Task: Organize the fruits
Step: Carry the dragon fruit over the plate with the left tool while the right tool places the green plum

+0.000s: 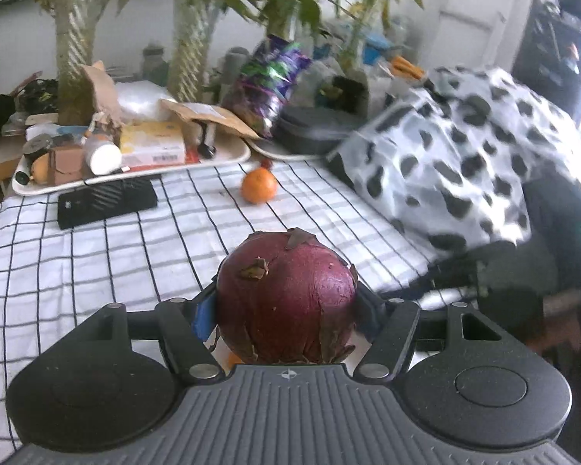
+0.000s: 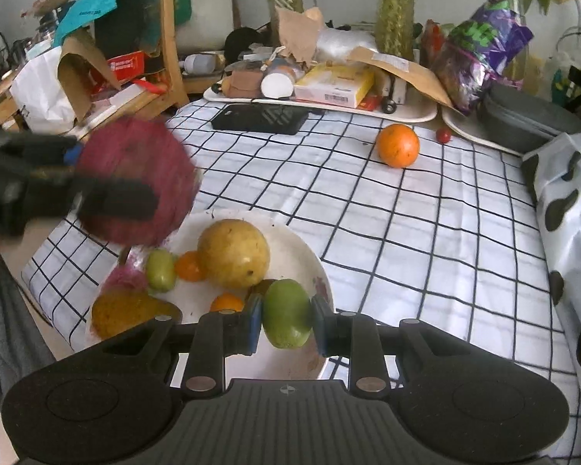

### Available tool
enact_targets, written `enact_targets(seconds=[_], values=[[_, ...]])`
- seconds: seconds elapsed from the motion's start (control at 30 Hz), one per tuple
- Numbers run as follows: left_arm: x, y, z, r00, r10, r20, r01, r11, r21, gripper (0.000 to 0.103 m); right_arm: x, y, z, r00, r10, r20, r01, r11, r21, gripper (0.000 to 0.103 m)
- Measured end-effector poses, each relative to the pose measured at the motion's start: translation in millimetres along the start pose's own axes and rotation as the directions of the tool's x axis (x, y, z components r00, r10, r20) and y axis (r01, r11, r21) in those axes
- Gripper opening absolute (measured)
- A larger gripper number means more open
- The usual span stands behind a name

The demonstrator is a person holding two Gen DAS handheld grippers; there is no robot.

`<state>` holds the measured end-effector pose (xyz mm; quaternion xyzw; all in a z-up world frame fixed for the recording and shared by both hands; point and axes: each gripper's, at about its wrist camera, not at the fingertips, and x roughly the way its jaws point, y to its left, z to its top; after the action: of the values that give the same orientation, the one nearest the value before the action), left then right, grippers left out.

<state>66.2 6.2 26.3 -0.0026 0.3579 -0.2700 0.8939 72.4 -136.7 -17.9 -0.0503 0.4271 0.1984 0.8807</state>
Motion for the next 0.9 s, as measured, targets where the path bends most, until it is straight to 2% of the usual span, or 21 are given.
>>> enact_targets(seconds=[0.23, 0.33, 0.47, 0.67, 0.73, 0.8, 0.9], values=[[5.2, -39.9, -30.5, 0.996, 0.017, -0.084, -0.002, 0.984, 0.177, 0.066, -16.8, -12.5, -8.1, 0.998, -0.034, 0.043, 0.030, 0.996, 0.089, 0.028], [11.2, -52.6, -39.5, 0.992, 0.010, -0.126, 0.018, 0.976, 0.217, 0.066, -19.5, -15.8, -10.5, 0.998, -0.050, 0.049, 0.045, 0.992, 0.116, 0.028], [19.6, -62.3, -49.5, 0.984, 0.039, -0.172, 0.009, 0.964, 0.267, 0.067, -19.5, -15.0, -12.8, 0.998, -0.049, 0.046, 0.043, 0.992, 0.118, 0.028], [20.8, -72.6, -56.2, 0.983, 0.094, -0.160, -0.036, 0.942, 0.334, 0.076, -22.2, -9.6, -14.9, 0.997, -0.055, 0.050, 0.050, 0.993, 0.108, 0.028], [23.5, -75.3, -59.4, 0.975, 0.121, -0.184, -0.045, 0.928, 0.370, 0.079, -23.5, -9.4, -16.0, 0.997, -0.060, 0.052, 0.054, 0.993, 0.110, 0.029], [24.8, -77.0, -62.9, 0.969, 0.124, -0.215, -0.035, 0.926, 0.376, 0.079, -25.0, -9.2, -17.0, 0.997, -0.060, 0.055, 0.054, 0.992, 0.110, 0.029], [14.0, -77.3, -62.6, 0.977, 0.112, -0.180, -0.039, 0.929, 0.367, 0.079, -27.3, -8.0, -18.3, 0.996, -0.062, 0.059, 0.055, 0.992, 0.109, 0.029]])
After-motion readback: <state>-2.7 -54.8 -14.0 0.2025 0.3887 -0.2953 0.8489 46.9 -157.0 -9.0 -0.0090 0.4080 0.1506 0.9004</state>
